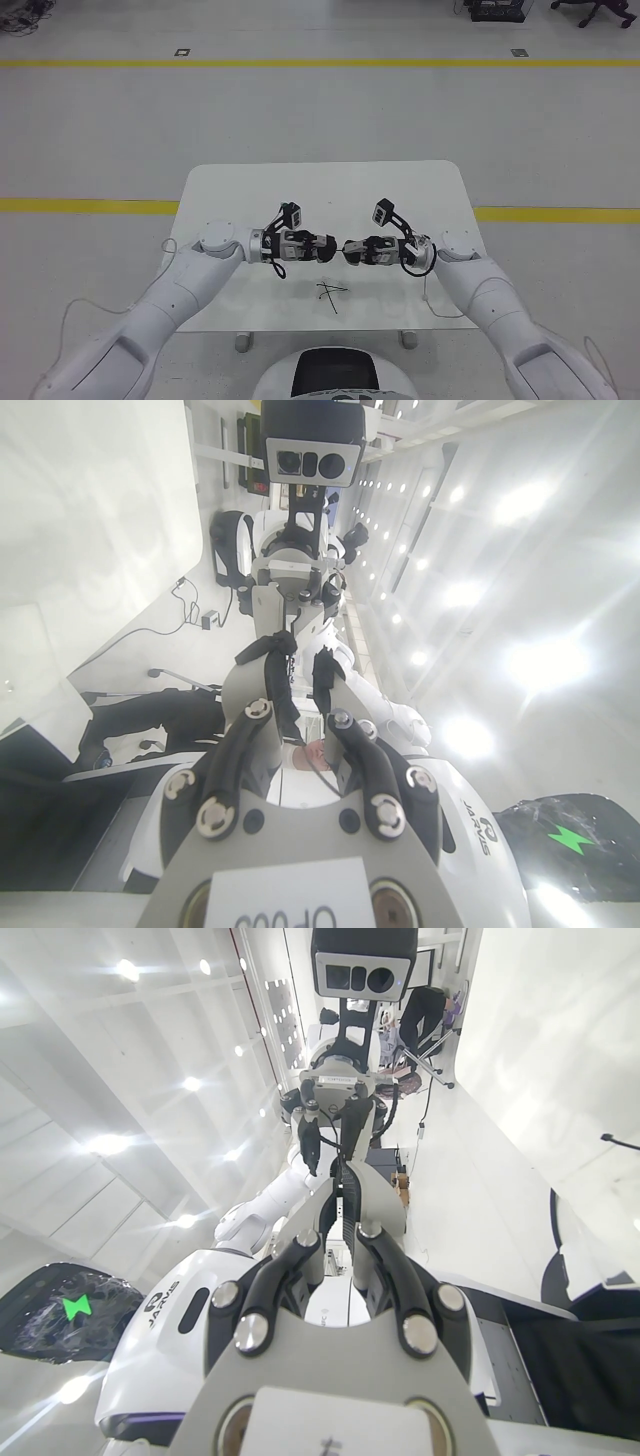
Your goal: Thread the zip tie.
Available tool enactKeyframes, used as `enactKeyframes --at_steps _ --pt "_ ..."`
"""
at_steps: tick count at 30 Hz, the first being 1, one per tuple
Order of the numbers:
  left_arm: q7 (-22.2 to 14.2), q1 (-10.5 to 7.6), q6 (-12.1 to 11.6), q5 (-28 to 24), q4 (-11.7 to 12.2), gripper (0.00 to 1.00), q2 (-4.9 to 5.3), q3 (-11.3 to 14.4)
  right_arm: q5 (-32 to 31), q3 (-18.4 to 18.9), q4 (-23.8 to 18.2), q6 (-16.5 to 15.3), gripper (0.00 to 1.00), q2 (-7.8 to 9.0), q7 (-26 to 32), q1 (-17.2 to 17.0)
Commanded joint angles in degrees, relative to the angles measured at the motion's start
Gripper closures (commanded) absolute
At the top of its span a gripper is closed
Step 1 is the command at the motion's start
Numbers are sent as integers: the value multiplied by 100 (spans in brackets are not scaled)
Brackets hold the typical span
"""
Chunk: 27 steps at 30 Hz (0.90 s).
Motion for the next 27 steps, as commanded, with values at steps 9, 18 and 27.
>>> enactKeyframes --at_steps 9,18,27 --pt "73 -30 2 123 33 94 -28 36 42 -61 27 -21 100 -4 0 37" --pt "80 -43 11 164 50 91 -46 43 68 -59 70 -33 100 -8 -10 60" --pt "73 -47 10 196 50 92 -58 42 47 -70 93 5 100 -10 -63 71"
